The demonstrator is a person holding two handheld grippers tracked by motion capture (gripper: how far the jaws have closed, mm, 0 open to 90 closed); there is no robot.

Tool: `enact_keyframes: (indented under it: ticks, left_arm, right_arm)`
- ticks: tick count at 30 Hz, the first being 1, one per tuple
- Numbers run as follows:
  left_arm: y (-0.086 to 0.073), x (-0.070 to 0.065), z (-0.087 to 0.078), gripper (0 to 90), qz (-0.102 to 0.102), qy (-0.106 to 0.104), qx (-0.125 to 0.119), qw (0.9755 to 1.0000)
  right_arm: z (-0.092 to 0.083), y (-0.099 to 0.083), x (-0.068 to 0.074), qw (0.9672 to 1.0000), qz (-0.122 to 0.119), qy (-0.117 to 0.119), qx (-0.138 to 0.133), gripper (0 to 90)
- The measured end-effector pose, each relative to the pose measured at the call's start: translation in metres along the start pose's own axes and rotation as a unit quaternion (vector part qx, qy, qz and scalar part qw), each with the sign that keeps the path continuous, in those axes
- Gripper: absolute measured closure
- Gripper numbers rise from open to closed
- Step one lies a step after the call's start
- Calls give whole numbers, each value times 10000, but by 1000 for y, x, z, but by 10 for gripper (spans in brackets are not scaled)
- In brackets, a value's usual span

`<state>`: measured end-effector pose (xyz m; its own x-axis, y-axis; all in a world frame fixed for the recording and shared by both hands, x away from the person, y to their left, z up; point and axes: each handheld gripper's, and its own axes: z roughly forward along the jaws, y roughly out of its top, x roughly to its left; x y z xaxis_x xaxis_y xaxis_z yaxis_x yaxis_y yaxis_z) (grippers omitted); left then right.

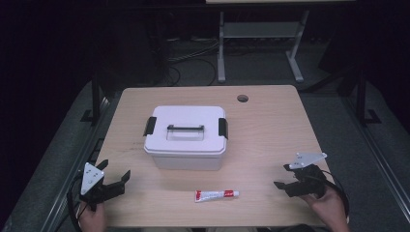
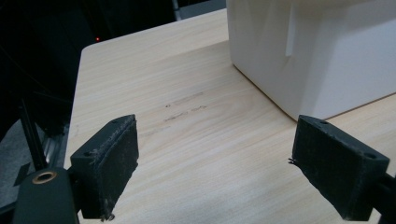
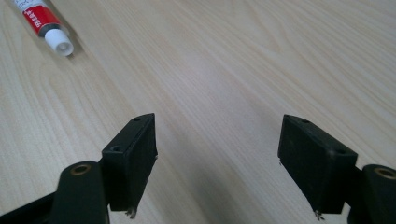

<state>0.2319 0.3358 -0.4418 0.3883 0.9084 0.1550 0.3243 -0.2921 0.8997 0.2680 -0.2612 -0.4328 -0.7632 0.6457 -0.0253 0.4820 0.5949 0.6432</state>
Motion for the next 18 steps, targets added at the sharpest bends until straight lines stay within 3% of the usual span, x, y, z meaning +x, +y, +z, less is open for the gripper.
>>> enact_keyframes:
  ticks: [6,18]
  left_arm:
    - [0,-3,-4,140,23,10,-24,10000]
    - [4,-7,4,140,123,-69,-18,9999]
  right_arm:
    - [-1,1,-1,9999,21,87,-118,270]
    - [-6,6,-1,9999,-92,57,91,269]
